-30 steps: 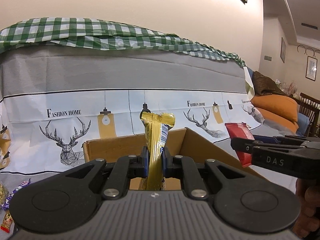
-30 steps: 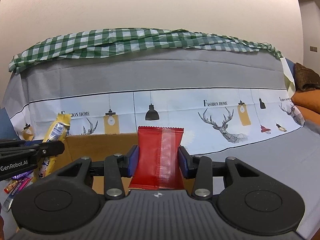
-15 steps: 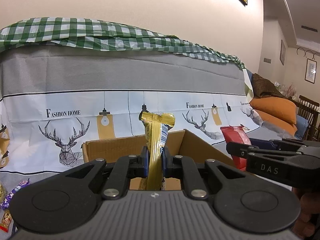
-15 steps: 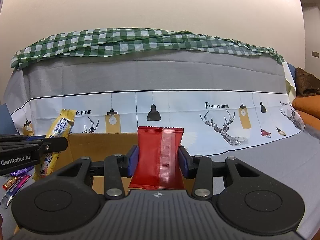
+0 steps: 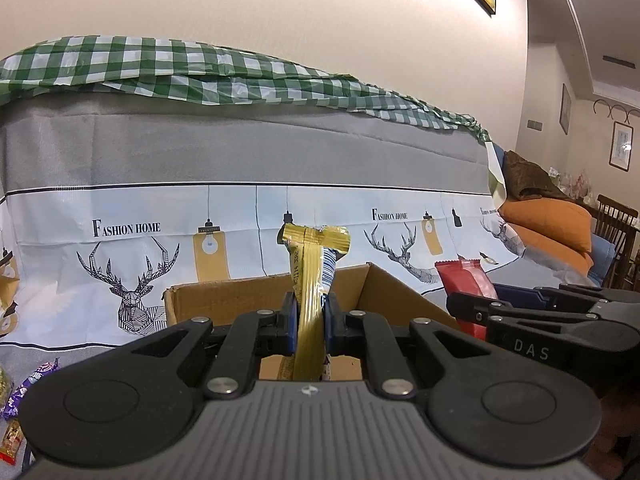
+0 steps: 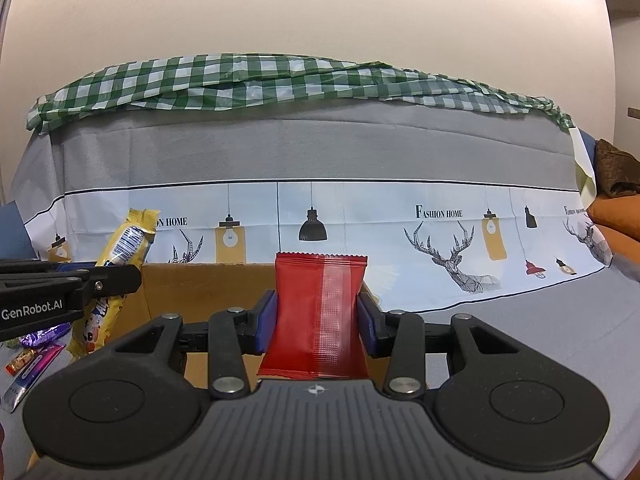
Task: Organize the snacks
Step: 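Hold the red packet and yellow wafer bar over the box, then open both grippers to drop the red packet and wafer bar into the box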
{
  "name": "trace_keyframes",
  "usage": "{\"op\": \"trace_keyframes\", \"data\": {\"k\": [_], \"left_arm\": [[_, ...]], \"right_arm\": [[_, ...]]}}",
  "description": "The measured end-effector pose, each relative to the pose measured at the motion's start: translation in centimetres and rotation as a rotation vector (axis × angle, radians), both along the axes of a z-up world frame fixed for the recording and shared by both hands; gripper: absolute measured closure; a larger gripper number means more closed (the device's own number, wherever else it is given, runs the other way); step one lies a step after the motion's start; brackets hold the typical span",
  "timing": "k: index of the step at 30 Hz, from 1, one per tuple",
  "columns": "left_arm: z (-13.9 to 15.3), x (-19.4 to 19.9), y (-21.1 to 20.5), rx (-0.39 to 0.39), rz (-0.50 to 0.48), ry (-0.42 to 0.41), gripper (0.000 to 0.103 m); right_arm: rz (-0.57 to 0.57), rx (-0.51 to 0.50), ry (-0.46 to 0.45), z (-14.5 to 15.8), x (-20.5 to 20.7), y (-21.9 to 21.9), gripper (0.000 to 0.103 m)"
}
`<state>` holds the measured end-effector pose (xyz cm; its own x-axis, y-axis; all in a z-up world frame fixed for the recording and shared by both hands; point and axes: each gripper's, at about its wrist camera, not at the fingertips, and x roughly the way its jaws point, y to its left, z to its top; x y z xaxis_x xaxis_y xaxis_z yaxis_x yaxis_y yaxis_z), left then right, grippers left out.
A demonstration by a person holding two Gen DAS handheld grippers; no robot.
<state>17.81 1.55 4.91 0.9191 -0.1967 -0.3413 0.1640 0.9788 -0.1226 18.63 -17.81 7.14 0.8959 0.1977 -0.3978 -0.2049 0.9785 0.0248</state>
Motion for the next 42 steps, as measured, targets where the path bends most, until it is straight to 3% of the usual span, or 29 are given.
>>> {"op": "trace_keyframes", "data": {"k": [13,14,17,18,20,28,31,38,42], "left_arm": [[0.2,0.0,0.0,-0.011,-0.003,-0.002,0.089],[0.1,0.1,0.0,-0.014,-0.006,0.003,0.087],[0.0,0.2,0.1,-0.009,0.001,0.017,0.050],[0.0,0.1,0.2,-0.001,0.010,0.008,0.050],[0.2,0.0,0.5,-0.008,0.023,0.001,0.050],[0.7,-1.6,1.2,0.024,0.094,-0.037,0.049],[0.9,-2.7,1.8,0.059,0.173,-0.058,0.042],[1.6,-6.0,4.9,0.074,0.318,-0.058,0.037],[1.8,-8.7,7.0,0.081,0.276,-0.024,0.040]], "right_arm": [[0.012,-0.002,0.010,0.0,0.2,0.4,0.058],[0.013,-0.006,0.013,-0.1,0.3,0.5,0.057],[0.012,-0.020,0.014,-0.1,0.4,0.7,0.040],[0.011,-0.022,0.014,-0.1,0.4,0.8,0.034],[0.003,-0.020,0.015,-0.1,0.4,0.8,0.031],[0.006,0.000,0.000,-0.1,-0.1,1.6,0.031],[0.022,0.017,-0.018,0.1,-0.7,2.1,0.032],[0.063,0.078,-0.054,0.9,-2.5,3.1,0.045],[0.075,0.108,-0.074,1.3,-3.8,3.8,0.045]]}}
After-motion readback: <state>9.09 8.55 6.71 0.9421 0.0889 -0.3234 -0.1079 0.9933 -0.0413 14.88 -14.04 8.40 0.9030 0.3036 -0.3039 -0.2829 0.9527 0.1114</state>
